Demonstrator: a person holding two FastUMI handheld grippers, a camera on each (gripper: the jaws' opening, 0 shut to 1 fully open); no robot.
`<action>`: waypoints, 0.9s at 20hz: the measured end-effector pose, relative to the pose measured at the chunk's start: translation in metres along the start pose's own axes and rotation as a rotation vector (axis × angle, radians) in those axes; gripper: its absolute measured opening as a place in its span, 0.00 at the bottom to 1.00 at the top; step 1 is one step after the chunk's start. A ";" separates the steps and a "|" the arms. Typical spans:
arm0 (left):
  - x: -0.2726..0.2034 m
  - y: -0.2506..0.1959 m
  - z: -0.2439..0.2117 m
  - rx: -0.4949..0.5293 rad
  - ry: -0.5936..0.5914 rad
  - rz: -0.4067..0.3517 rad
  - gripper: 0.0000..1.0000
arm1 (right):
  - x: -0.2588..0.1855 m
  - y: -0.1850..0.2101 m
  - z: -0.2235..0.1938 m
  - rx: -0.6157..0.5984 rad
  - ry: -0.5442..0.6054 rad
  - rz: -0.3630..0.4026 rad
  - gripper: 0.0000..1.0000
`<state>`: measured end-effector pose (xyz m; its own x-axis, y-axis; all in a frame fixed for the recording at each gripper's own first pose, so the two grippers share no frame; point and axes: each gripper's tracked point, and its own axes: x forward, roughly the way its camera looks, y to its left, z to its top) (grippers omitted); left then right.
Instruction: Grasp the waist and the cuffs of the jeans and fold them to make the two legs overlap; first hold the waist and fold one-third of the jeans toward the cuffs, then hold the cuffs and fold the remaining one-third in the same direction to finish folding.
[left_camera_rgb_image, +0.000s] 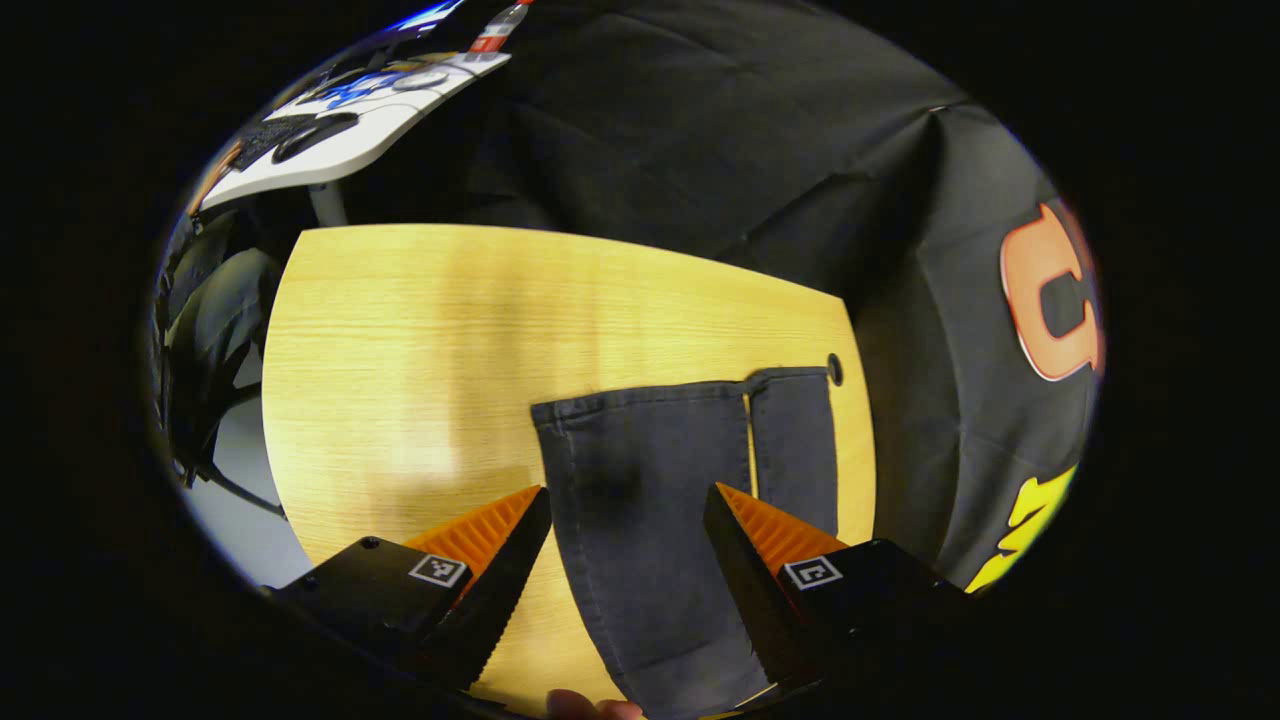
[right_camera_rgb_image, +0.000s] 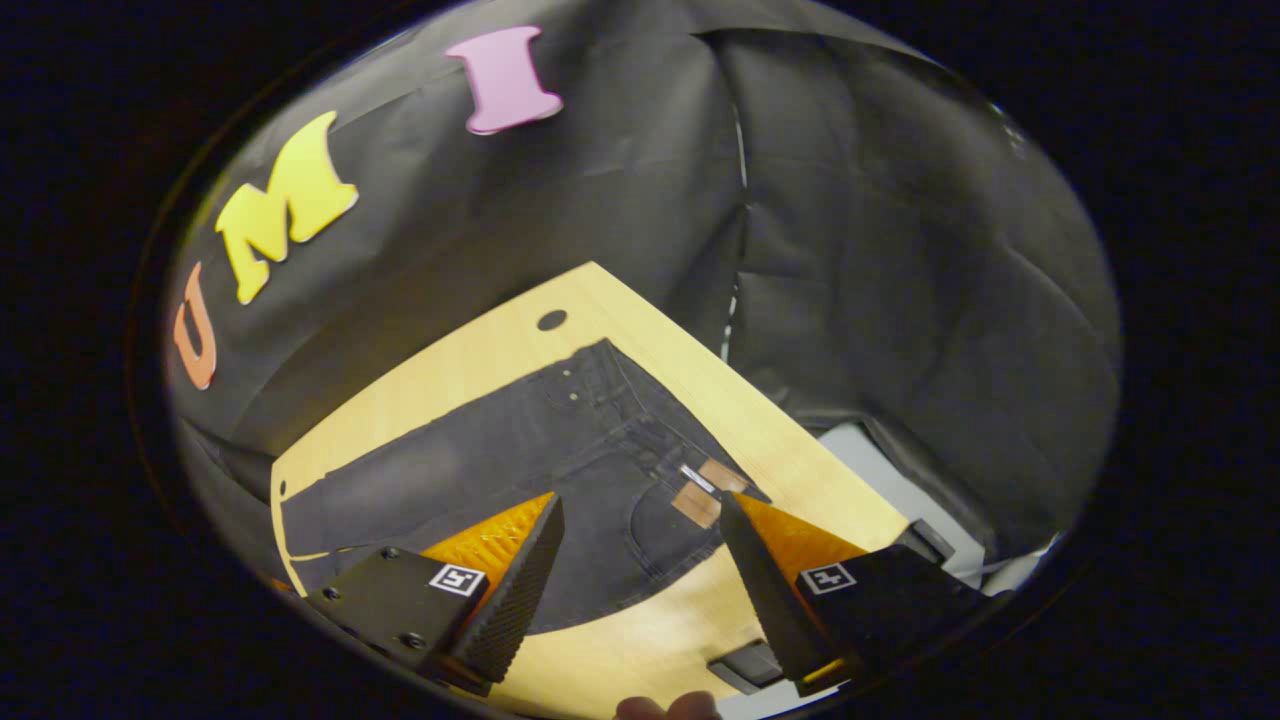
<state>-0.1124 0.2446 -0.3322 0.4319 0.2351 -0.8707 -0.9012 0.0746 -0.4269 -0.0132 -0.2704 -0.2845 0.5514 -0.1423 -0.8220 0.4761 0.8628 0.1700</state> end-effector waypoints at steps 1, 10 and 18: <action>0.006 0.003 0.003 -0.022 0.010 0.014 0.99 | 0.003 -0.008 -0.003 0.029 0.025 -0.017 0.96; 0.034 0.007 0.019 -0.075 0.062 0.115 0.99 | 0.023 -0.031 -0.015 0.118 0.118 -0.089 0.99; 0.048 -0.007 0.019 0.004 0.103 0.184 1.00 | 0.053 -0.047 -0.020 0.204 0.204 -0.103 0.96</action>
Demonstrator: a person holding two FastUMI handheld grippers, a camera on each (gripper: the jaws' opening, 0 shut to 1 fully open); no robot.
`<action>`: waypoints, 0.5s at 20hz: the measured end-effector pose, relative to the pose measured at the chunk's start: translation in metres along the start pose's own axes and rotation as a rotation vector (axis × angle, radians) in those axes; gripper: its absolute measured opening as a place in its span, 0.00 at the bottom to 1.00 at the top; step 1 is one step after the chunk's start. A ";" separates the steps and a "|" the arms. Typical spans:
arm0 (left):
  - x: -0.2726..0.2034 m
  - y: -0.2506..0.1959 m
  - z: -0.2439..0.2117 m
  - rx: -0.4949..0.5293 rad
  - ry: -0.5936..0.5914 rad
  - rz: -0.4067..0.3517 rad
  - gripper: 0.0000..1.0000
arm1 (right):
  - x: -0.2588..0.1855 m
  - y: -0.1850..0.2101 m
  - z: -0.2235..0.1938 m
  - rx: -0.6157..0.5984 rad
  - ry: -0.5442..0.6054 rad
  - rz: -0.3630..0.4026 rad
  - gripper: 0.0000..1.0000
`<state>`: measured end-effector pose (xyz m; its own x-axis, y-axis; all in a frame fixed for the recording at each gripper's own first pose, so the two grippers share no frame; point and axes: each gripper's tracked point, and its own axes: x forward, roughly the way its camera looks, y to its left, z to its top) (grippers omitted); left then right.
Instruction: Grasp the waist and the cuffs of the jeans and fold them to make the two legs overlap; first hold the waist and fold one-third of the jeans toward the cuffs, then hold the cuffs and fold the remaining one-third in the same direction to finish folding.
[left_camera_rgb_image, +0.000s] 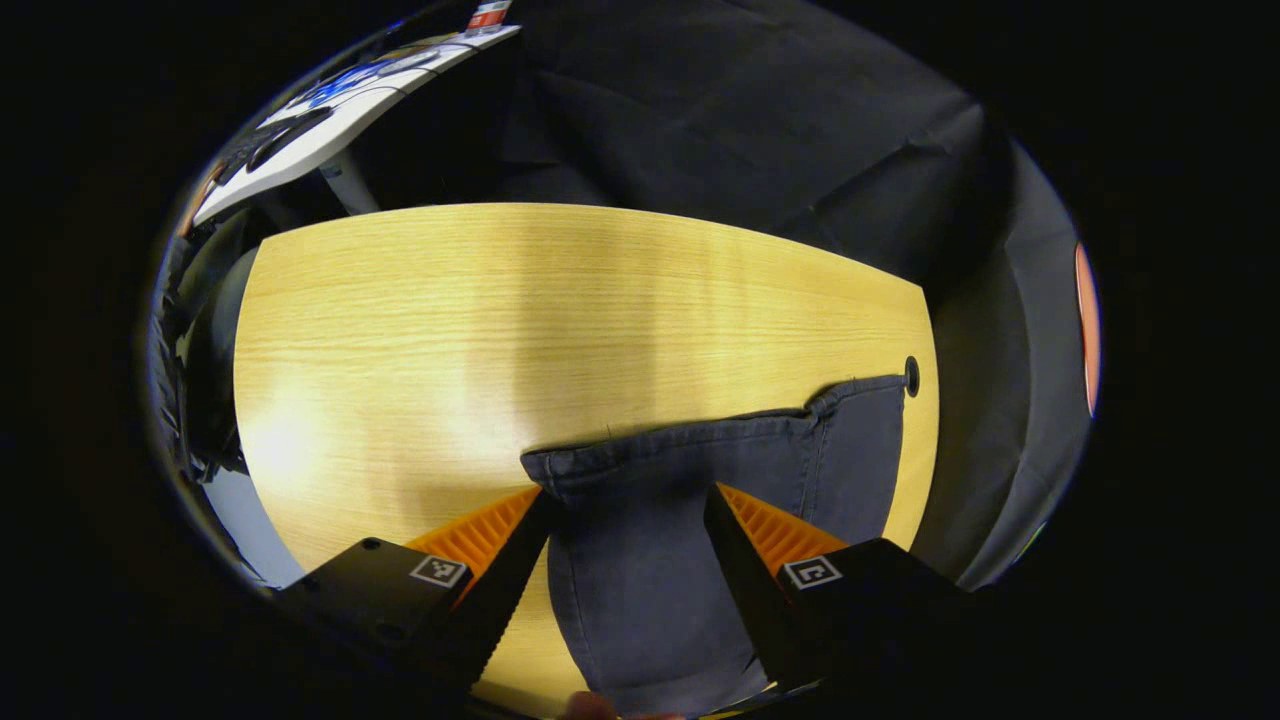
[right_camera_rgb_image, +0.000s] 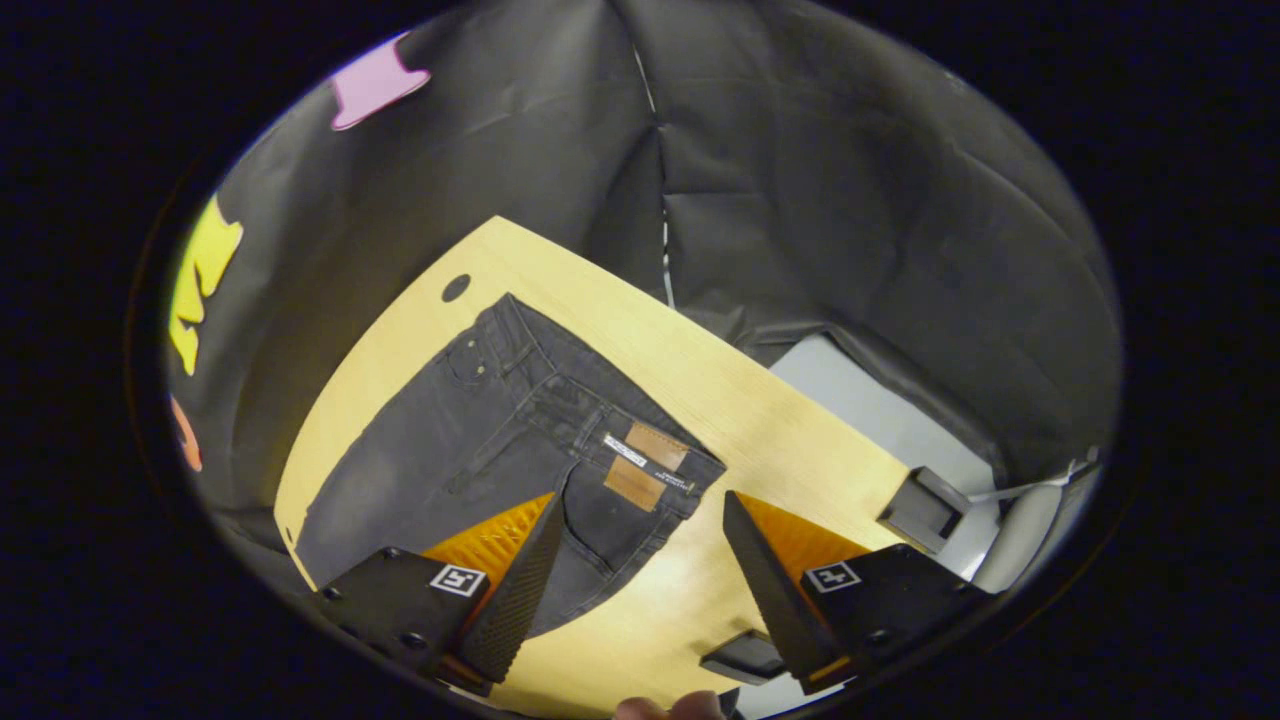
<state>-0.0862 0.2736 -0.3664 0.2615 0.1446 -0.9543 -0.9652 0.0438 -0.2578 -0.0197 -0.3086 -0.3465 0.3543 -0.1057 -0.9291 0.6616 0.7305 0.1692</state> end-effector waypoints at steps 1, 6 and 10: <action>0.001 0.000 0.000 -0.013 0.006 0.004 0.97 | 0.007 -0.007 -0.002 0.050 0.025 -0.012 0.96; 0.003 0.000 0.000 -0.093 0.016 -0.006 0.77 | 0.039 -0.021 -0.007 0.234 0.066 -0.053 0.94; 0.007 0.003 -0.001 -0.091 0.026 0.037 0.54 | 0.056 0.005 -0.016 0.147 0.063 -0.085 0.99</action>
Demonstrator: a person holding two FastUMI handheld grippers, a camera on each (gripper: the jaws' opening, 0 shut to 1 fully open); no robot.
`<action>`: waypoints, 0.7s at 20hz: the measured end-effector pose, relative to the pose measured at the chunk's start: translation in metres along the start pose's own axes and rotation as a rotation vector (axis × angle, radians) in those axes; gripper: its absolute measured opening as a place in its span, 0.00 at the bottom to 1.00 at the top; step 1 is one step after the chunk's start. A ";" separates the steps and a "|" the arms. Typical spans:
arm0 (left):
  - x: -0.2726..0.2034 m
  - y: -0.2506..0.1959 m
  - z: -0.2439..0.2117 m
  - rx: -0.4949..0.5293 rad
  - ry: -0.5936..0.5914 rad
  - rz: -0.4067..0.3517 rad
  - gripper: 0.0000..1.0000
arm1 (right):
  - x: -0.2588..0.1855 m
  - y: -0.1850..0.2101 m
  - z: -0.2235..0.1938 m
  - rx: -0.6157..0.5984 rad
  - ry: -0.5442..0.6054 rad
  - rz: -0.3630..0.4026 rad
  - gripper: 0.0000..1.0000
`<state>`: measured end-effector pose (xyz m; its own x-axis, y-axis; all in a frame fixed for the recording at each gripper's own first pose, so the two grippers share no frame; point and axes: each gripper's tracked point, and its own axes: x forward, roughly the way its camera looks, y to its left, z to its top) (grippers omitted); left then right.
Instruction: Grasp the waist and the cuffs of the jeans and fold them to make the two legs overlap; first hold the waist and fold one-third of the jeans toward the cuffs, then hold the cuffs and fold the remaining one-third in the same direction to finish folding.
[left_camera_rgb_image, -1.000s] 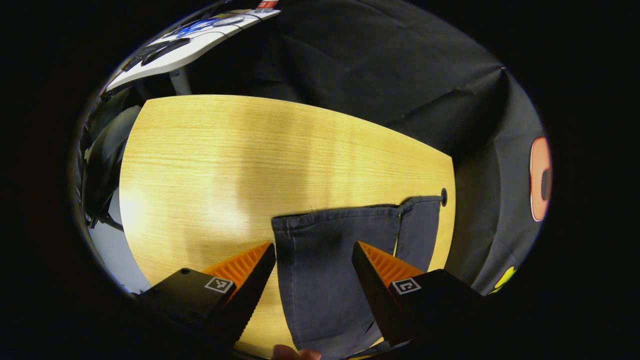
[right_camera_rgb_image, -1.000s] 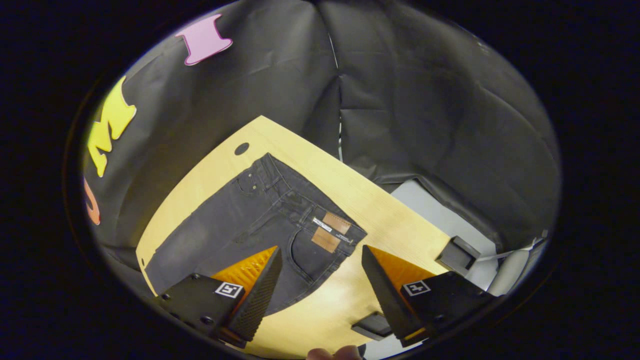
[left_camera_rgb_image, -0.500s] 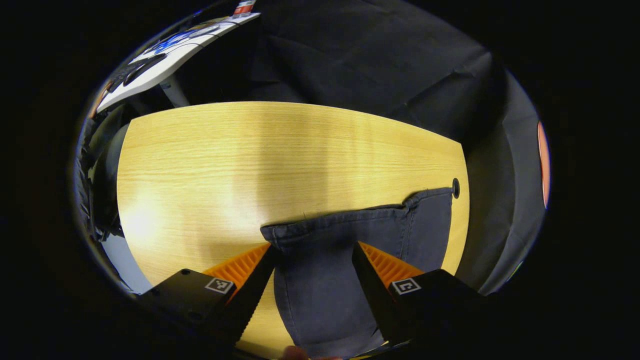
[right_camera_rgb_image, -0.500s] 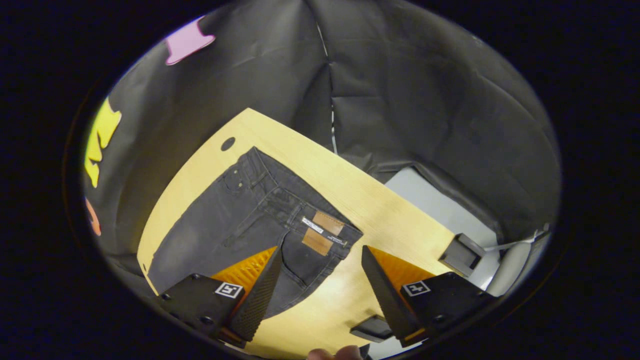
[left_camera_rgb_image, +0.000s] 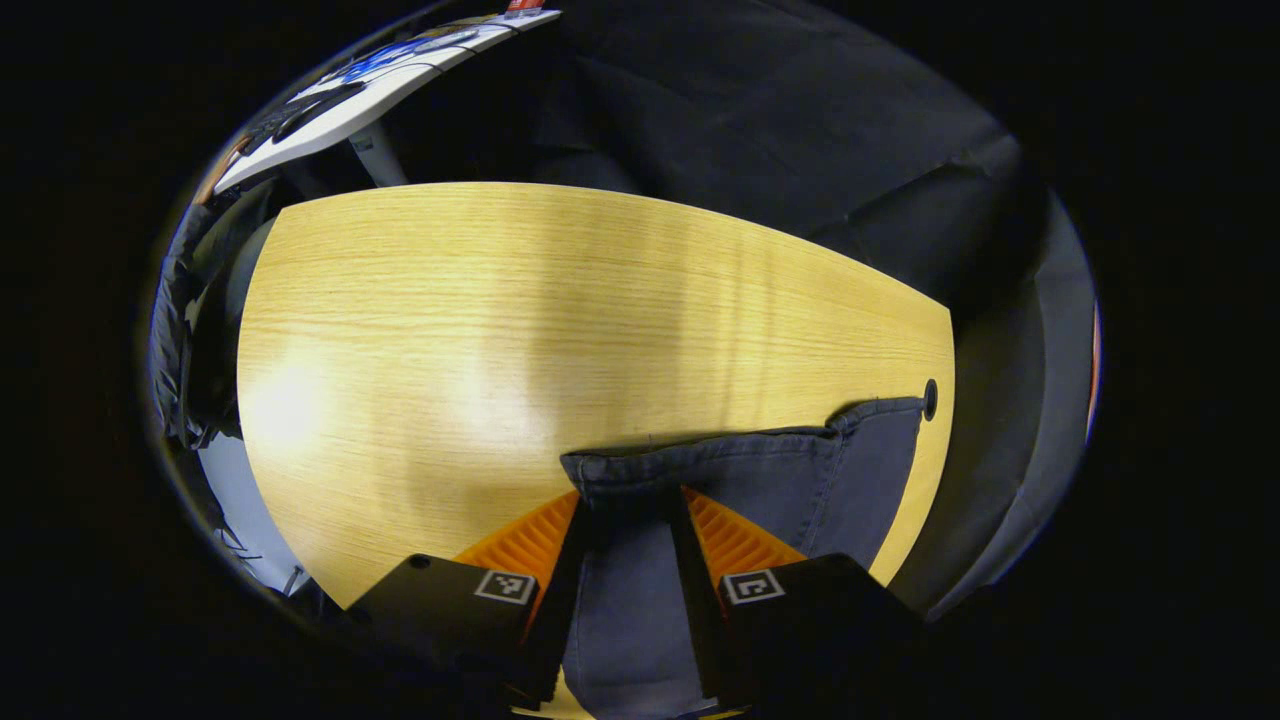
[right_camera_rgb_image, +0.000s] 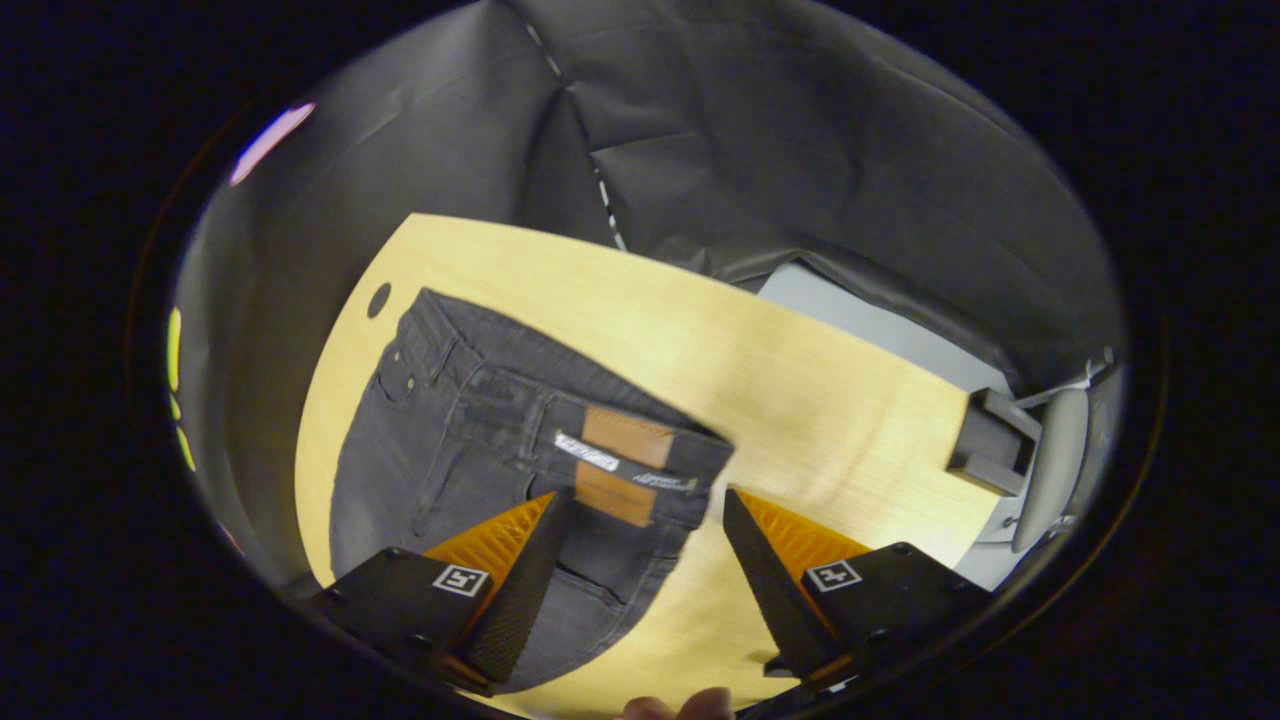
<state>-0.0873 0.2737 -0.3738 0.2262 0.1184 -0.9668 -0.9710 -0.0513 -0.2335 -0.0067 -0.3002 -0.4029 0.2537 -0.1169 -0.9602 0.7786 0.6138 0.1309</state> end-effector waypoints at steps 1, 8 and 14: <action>0.001 0.001 0.000 0.006 -0.002 0.018 0.45 | 0.006 0.002 -0.003 -0.033 0.014 -0.036 0.99; 0.002 0.003 0.000 0.021 -0.039 0.054 0.21 | 0.006 0.009 -0.006 -0.101 -0.027 -0.142 0.64; -0.016 -0.008 -0.004 -0.110 0.026 -0.101 0.05 | -0.009 0.016 -0.006 0.082 0.058 0.060 0.11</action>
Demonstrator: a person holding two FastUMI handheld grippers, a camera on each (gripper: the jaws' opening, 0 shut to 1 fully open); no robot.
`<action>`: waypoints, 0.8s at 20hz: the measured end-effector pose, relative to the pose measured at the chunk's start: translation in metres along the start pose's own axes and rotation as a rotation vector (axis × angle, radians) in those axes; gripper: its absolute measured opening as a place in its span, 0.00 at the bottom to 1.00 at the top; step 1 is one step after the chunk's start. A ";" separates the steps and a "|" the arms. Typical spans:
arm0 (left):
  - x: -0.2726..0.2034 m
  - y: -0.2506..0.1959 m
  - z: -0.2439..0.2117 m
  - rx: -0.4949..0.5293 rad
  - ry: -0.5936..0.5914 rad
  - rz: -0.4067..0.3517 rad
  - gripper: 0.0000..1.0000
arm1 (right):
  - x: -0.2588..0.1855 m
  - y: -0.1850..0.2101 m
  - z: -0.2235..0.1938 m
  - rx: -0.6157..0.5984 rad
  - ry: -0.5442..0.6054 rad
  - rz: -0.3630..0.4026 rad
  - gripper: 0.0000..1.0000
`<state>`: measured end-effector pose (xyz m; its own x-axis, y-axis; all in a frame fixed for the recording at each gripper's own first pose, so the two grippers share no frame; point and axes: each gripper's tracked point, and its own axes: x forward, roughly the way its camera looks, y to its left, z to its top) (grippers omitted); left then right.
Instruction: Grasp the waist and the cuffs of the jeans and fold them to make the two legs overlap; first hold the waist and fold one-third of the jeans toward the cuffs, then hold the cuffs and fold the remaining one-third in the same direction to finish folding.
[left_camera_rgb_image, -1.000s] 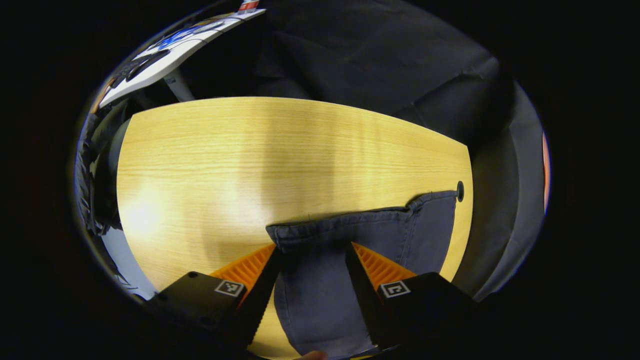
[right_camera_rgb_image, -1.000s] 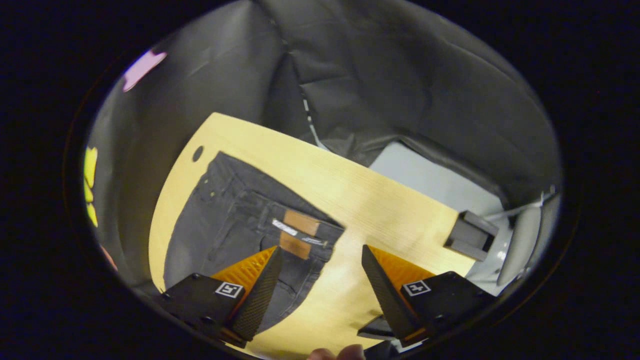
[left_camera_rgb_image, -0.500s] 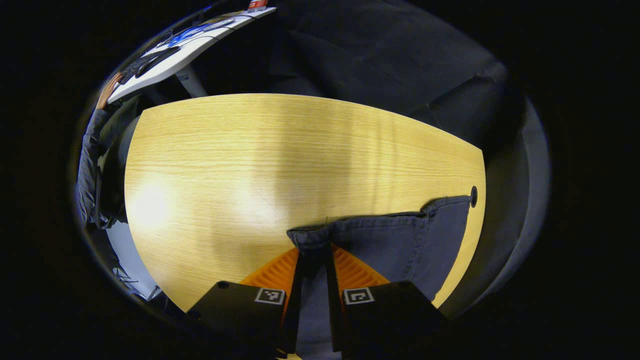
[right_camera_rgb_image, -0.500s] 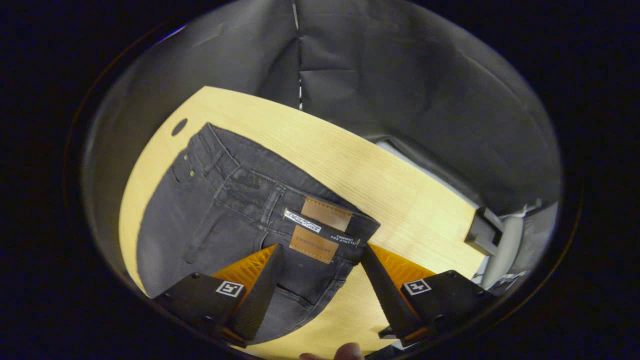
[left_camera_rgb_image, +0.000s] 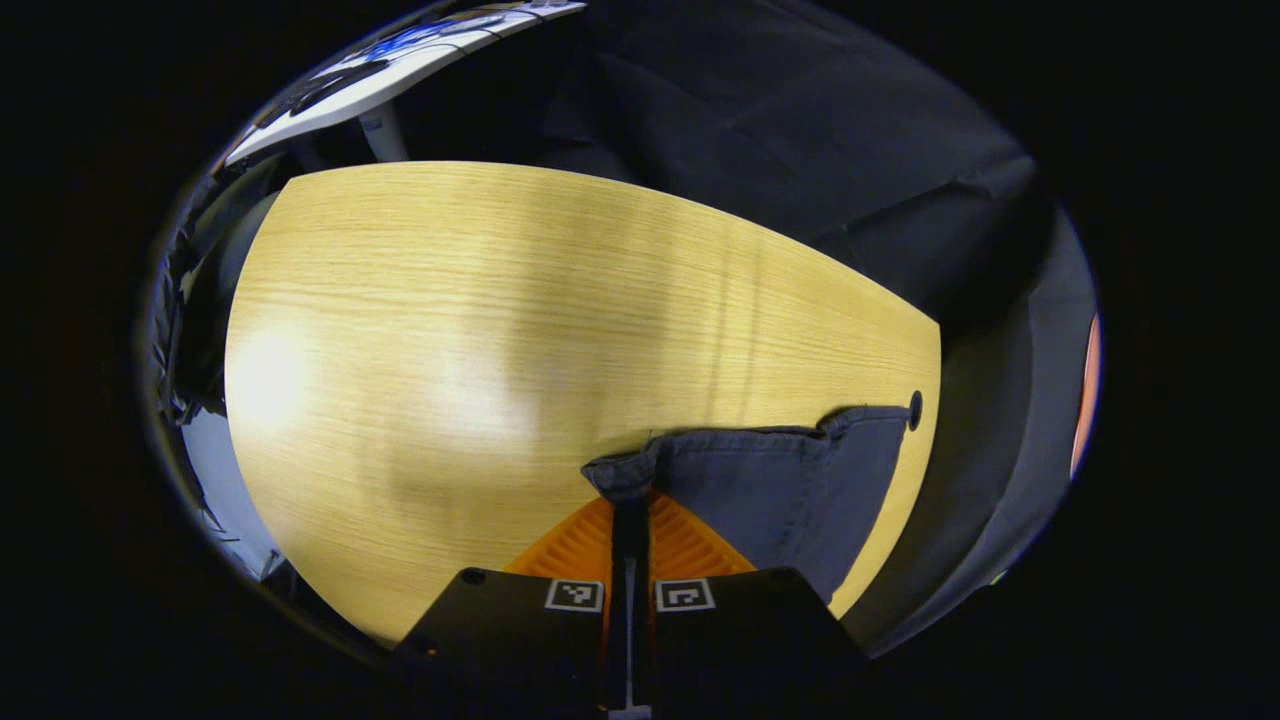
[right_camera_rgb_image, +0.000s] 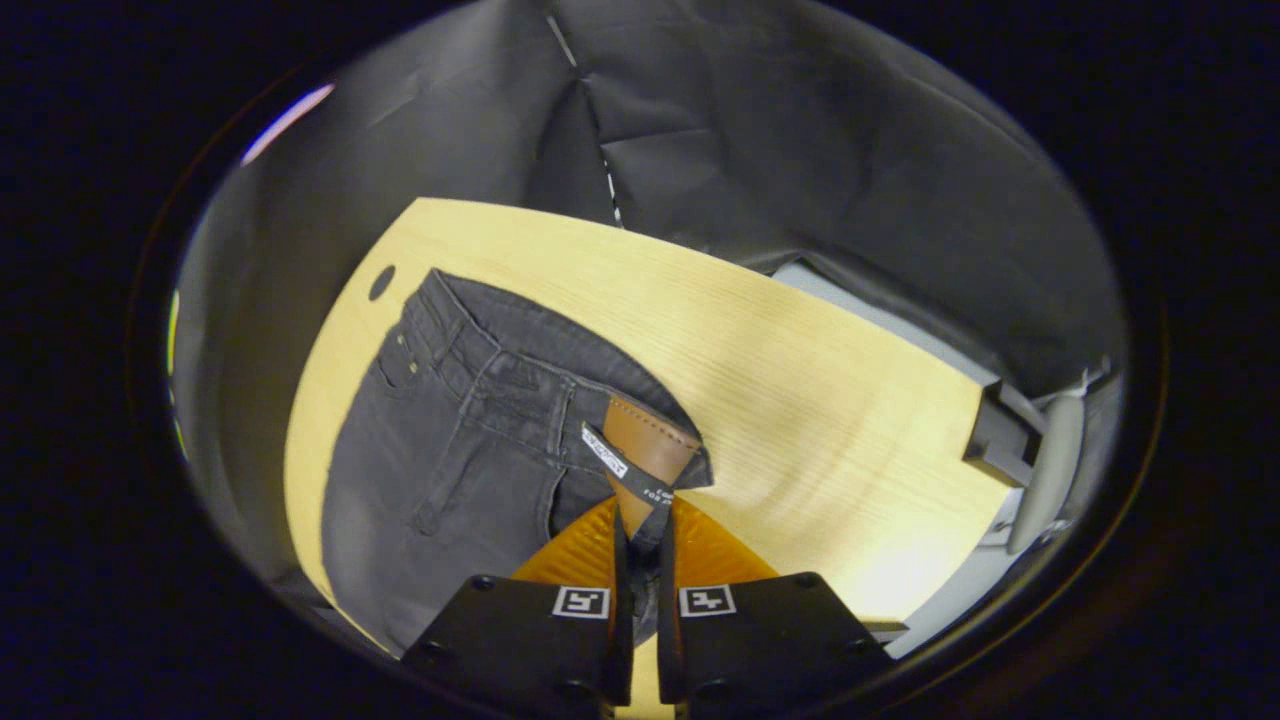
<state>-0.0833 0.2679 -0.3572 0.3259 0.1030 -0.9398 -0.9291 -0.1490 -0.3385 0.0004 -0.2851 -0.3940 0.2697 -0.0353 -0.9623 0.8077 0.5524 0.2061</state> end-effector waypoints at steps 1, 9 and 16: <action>-0.009 -0.004 0.000 -0.026 0.007 -0.009 0.05 | -0.009 0.006 0.002 0.052 0.017 0.041 0.08; -0.059 -0.065 -0.012 -0.127 0.068 0.026 0.04 | -0.075 0.083 0.020 0.345 0.199 0.264 0.05; -0.058 -0.154 -0.005 -0.251 0.100 0.089 0.05 | -0.081 0.160 0.075 0.530 0.254 0.364 0.05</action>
<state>0.0421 0.2801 -0.2512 0.2718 -0.0171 -0.9622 -0.8865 -0.3934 -0.2435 0.1466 -0.2562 -0.2704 0.4931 0.3074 -0.8139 0.8539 0.0080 0.5203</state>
